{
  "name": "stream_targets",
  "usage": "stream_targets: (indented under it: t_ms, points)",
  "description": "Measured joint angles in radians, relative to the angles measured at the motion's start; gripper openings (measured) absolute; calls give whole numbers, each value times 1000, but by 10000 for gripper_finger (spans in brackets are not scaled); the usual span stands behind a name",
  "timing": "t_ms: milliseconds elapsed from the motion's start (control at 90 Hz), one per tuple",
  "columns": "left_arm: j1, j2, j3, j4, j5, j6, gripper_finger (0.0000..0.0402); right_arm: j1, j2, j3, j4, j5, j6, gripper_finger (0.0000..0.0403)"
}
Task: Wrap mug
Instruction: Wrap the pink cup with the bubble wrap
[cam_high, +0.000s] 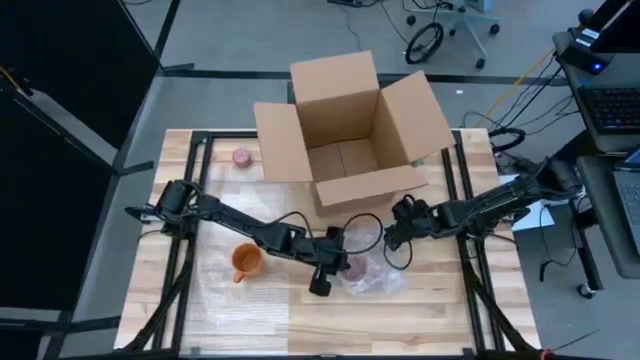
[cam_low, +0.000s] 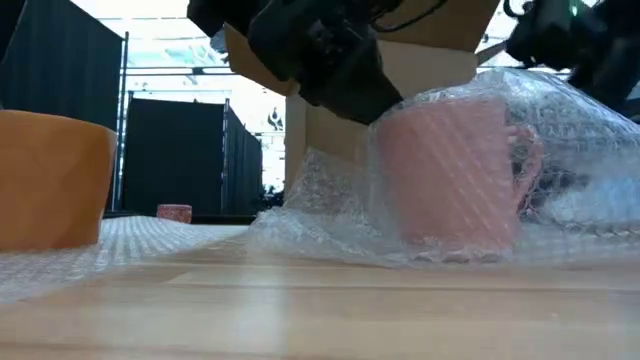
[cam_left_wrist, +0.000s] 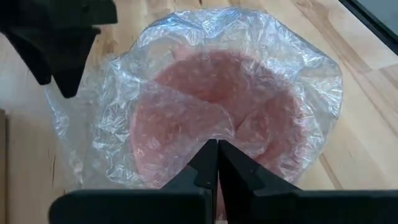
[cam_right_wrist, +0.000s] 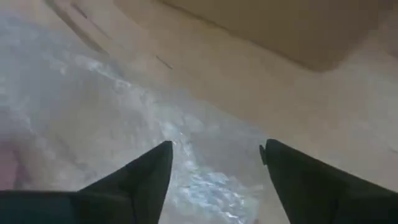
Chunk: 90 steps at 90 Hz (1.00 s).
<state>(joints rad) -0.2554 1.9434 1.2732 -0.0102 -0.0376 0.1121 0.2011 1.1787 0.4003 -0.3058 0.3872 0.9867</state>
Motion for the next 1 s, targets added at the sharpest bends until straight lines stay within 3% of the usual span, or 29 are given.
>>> stream_targets:
  t_ms: [156,389,522,744,1000]
  points:
    - [0,0,0,1,0,-1,1,-41,-5,-121,269,-96,-4,247]
    - [0,0,0,1,0,-1,1,-45,10,-207,569,-134,-53,231]
    - [0,0,0,1,0,-1,1,-43,10,-205,678,-191,-117,175]
    - [0,0,0,1,0,-1,1,-43,0,-171,744,-211,-213,21]
    - [0,-1,0,0,11,-1,1,-45,-55,-56,672,-203,-342,2]
